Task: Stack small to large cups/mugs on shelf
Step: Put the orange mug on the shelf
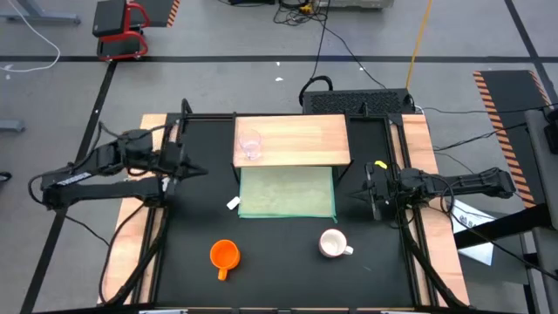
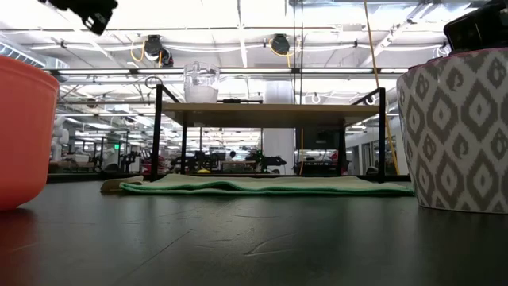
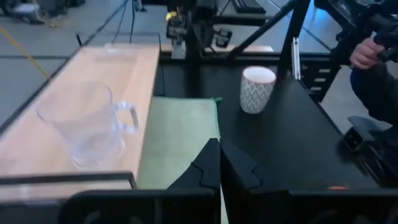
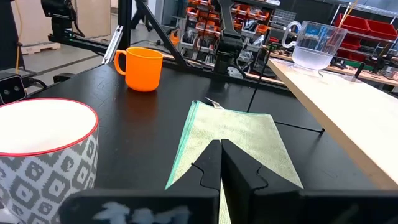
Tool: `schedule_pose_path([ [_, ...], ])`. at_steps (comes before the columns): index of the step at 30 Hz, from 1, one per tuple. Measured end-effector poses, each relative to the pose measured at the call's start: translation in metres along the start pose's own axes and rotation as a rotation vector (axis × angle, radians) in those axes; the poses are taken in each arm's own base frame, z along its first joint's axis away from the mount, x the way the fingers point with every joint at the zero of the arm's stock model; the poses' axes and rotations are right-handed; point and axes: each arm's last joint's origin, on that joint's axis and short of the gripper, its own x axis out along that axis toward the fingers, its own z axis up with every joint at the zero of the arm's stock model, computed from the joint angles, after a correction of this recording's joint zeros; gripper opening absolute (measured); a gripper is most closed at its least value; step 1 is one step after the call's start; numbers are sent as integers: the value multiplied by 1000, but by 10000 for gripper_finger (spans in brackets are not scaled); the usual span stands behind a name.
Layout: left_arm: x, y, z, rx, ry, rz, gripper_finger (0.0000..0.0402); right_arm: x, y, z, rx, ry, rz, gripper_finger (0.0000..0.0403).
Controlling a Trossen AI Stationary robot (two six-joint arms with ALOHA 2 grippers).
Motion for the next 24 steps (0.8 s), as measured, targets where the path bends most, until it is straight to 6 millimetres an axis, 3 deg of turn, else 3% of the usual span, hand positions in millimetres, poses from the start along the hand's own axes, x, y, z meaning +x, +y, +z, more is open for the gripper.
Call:
schedule_pose_path([
  [12, 32, -12, -42, -69, -4, -140, 0, 0, 0, 0, 0, 1, 0, 0],
  [24, 34, -38, -39, -8, -51, -188, 0, 0, 0, 0, 4, 0, 0, 0],
])
